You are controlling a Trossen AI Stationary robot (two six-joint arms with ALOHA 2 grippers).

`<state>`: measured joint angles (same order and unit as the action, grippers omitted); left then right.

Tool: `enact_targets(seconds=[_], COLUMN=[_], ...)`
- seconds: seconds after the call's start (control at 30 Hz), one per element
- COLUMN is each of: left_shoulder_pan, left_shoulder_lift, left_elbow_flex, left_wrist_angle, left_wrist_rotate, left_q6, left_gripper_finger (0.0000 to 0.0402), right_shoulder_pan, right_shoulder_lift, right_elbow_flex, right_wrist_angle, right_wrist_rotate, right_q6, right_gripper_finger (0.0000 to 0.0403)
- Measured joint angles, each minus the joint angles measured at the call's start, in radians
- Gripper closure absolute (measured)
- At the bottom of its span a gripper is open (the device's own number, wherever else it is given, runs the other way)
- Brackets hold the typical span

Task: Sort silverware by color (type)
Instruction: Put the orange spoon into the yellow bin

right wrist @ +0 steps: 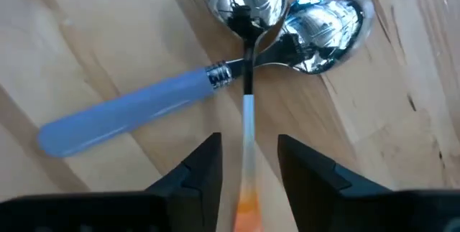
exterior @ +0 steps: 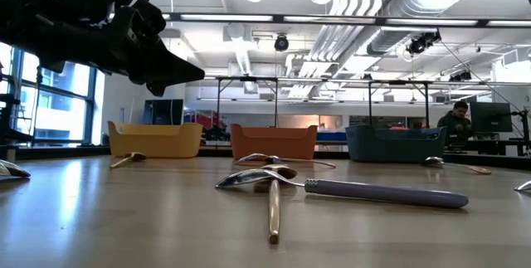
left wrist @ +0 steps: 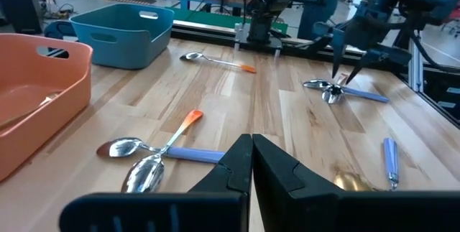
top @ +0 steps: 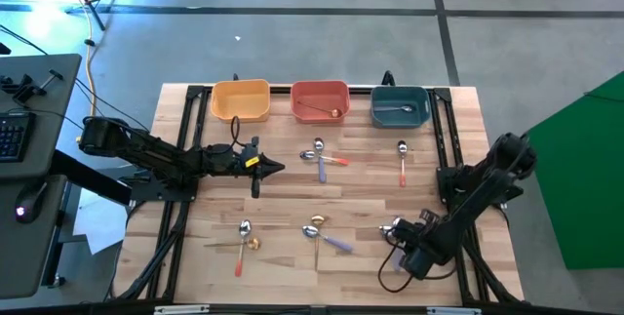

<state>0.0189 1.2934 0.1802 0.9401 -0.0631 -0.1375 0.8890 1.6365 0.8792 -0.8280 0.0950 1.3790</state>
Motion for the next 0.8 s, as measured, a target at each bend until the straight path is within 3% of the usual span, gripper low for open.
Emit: enact_targets(seconds=[0.43,0.8], left_shoulder_pan=[0.000,0.000], left_shoulder_lift=[0.000,0.000], left_elbow_flex=[0.000,0.000], left_wrist_angle=[-0.001,-0.001], left_wrist_rotate=[0.000,0.000], left_q6=[-0.012,-0.026], left_gripper_finger=[0.0399,0.0399], right_shoulder_pan=[-0.047,-0.053], right_shoulder_lift=[0.000,-0.054], right_elbow_flex=[-0.072,0.069], right_wrist_angle=[0.111,-0.131], right_wrist_rotate=[-0.088,-0.101], right_q6=[-0.117,-0.203], right_gripper_finger=[0.0391,0.0397])
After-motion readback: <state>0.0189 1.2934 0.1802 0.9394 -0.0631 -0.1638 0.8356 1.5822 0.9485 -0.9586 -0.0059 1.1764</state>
